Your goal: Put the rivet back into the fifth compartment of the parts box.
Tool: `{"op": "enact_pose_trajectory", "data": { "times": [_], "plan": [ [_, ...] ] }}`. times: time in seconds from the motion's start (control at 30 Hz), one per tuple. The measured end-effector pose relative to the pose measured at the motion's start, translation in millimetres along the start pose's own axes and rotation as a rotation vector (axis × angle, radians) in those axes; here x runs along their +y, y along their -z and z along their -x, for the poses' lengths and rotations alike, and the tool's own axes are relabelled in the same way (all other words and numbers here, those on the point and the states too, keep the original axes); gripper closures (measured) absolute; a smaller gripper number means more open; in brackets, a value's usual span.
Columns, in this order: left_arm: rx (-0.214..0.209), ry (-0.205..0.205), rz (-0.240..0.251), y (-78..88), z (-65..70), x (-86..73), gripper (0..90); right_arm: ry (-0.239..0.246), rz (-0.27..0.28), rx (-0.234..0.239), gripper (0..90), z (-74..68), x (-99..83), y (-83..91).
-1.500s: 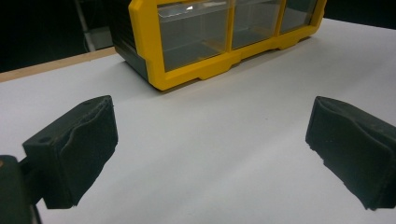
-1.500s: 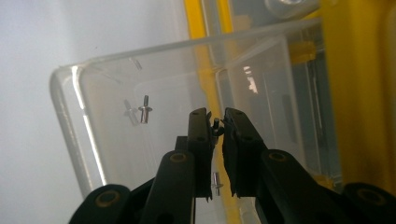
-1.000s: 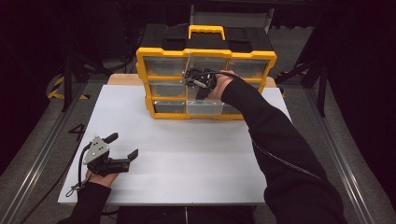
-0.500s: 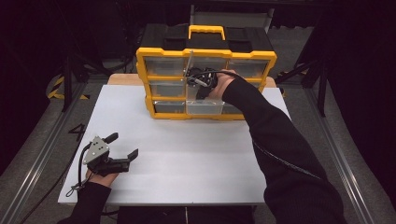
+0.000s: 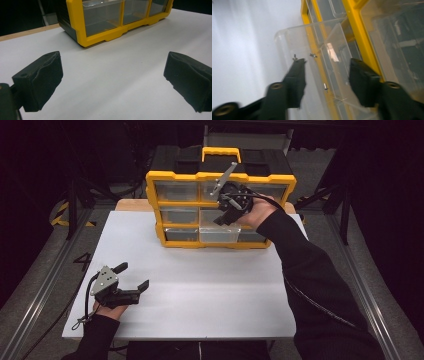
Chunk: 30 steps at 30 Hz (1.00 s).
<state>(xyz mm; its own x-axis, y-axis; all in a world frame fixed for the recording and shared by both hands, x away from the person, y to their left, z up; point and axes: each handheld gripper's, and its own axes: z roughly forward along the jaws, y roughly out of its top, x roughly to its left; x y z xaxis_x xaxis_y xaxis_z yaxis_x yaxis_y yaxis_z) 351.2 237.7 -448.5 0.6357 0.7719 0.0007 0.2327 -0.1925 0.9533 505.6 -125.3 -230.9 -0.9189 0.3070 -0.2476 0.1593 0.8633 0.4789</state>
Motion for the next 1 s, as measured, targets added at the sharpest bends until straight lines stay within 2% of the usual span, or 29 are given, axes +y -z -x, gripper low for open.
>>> {"op": "enact_pose_trajectory", "data": {
  "times": [0.17, 0.37, 0.47, 0.63, 0.8, 1.0],
  "plan": [
    [0.003, -0.004, -0.003, 0.4, 0.9, 0.2, 3.1, -0.049, 0.145, -0.003, 27.0, -8.8, -27.2, 19.0],
    [0.010, 0.004, 0.000, -0.1, 0.2, -0.1, 3.0, -0.071, 0.296, -0.037, 16.7, -21.9, -59.6, 32.8],
    [0.010, -0.003, 0.003, 0.5, -0.6, 0.1, 3.0, -0.089, 0.342, -0.057, 13.4, -27.8, -74.6, 35.6],
    [0.008, -0.002, 0.011, 1.2, -0.3, 0.6, 2.9, -0.128, 0.416, -0.098, 9.5, -36.5, -101.9, 36.6],
    [0.007, -0.007, 0.016, 2.0, -0.3, 1.7, 2.8, -0.168, 0.515, -0.127, 7.0, -45.3, -132.3, 34.0],
    [0.004, -0.011, 0.017, 3.7, 0.0, 3.3, 2.6, -0.225, 0.609, -0.142, 5.8, -54.3, -168.4, 23.6]
  ]
}}
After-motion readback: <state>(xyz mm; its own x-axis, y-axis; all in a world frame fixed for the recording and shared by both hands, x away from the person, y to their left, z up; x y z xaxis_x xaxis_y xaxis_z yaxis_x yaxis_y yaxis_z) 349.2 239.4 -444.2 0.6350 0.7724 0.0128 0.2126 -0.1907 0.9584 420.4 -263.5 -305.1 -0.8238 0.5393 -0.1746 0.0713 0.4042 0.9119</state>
